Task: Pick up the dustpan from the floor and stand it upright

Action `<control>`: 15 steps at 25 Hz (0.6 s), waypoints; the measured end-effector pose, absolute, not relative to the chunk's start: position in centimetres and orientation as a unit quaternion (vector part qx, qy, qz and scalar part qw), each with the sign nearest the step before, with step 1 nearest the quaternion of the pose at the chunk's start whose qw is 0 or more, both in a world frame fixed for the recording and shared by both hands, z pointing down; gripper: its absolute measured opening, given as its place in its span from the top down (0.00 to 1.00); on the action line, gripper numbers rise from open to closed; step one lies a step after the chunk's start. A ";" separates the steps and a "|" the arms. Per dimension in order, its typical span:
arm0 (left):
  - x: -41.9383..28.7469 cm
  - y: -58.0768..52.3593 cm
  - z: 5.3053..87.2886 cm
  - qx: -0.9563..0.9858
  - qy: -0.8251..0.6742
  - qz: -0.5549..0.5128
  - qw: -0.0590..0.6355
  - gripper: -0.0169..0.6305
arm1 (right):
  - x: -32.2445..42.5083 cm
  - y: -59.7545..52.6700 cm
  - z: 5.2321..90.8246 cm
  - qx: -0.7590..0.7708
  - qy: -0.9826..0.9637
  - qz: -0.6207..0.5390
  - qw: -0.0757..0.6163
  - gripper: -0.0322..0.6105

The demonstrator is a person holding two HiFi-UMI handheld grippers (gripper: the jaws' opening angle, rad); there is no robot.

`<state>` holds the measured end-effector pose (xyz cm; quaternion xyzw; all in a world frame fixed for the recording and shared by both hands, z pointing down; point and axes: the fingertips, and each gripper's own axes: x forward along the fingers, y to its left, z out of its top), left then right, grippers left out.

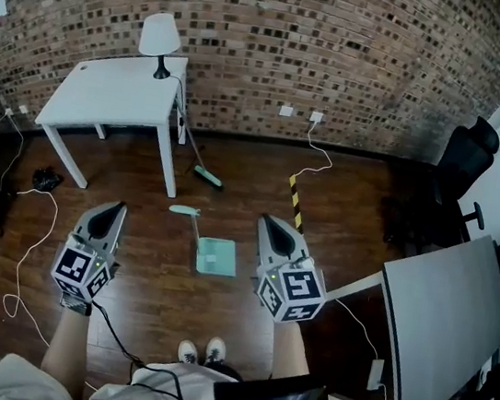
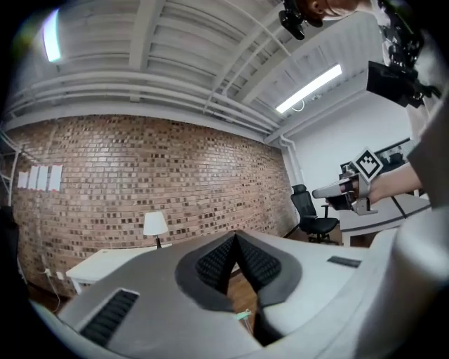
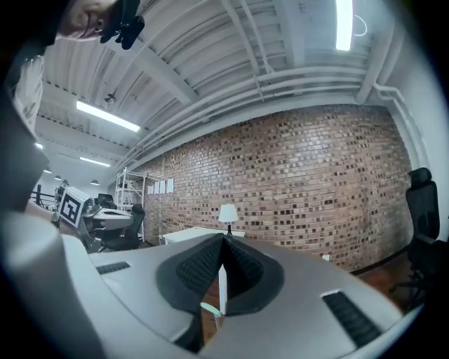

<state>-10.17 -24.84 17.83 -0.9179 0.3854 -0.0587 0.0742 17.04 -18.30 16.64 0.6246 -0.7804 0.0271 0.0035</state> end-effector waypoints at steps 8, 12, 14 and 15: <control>-9.7 -20.7 17.0 -0.920 0.381 -0.050 0.080 0.98 | 15.7 -14.5 15.7 0.618 -0.786 0.014 0.007 0.98; -9.9 -18.9 17.2 -0.920 0.380 -0.050 0.084 0.98 | 15.3 -11.5 15.9 0.620 -0.784 0.017 0.002 0.98; -10.2 -17.1 17.7 -0.921 0.379 -0.049 0.081 0.98 | 14.8 -9.6 16.6 0.617 -0.787 0.020 0.008 0.97; -10.3 -15.9 17.9 -0.921 0.377 -0.048 0.083 0.98 | 14.7 -8.4 16.8 0.615 -0.788 0.021 0.009 0.98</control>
